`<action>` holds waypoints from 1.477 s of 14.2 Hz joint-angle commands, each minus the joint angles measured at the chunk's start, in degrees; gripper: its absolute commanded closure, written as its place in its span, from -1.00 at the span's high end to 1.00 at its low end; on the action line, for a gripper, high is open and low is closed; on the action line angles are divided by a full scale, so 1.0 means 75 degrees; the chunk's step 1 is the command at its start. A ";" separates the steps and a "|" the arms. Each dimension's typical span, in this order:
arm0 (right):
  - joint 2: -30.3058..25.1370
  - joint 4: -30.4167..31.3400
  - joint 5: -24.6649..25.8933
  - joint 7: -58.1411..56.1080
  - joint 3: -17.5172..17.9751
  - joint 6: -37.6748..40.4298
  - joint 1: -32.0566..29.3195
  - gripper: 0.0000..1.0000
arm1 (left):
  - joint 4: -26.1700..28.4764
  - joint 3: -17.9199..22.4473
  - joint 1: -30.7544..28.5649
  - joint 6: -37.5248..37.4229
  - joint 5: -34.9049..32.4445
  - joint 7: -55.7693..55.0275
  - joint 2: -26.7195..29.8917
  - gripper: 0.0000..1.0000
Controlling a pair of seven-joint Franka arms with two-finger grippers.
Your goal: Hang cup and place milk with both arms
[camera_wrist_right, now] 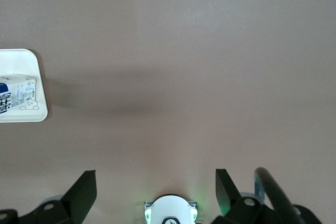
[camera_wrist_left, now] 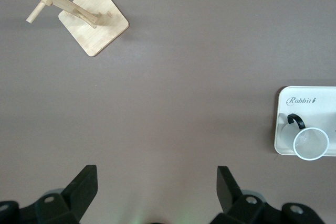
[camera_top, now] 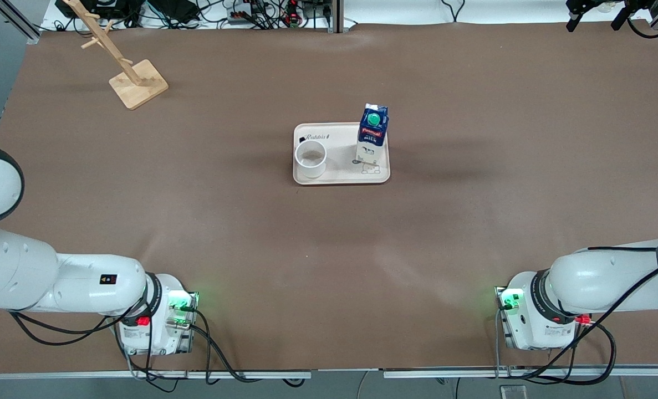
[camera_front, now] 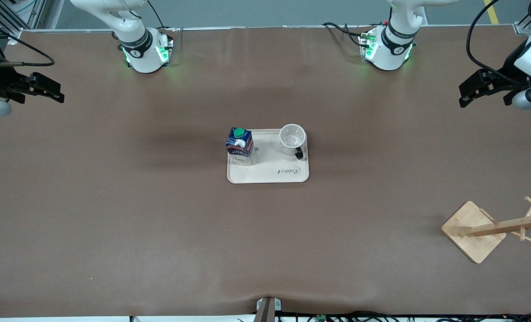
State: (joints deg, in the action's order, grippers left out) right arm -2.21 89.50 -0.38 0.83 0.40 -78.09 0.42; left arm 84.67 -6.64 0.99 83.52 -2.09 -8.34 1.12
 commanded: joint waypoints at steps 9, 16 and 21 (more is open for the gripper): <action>0.0037 -0.0109 -0.0114 0.0089 -0.0018 0.0111 0.0026 1.00 | -0.0180 0.0018 -0.0049 -0.0155 0.0162 0.0161 -0.0044 1.00; 0.0060 -0.0098 -0.0114 0.0112 -0.0018 0.0111 0.0119 1.00 | 0.0065 -0.0227 0.0196 -0.0144 0.0419 0.0022 -0.0184 1.00; 0.0084 -0.0086 -0.0114 0.0112 -0.0018 0.0111 0.0119 1.00 | 0.0381 -0.1222 0.0173 -0.0121 0.0478 -0.0924 -0.0137 1.00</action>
State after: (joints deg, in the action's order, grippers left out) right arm -1.93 89.52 -0.38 0.83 0.43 -77.88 1.04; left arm 86.14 -13.10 2.38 82.99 0.40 -11.58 -0.35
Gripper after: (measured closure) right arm 0.000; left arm 0.000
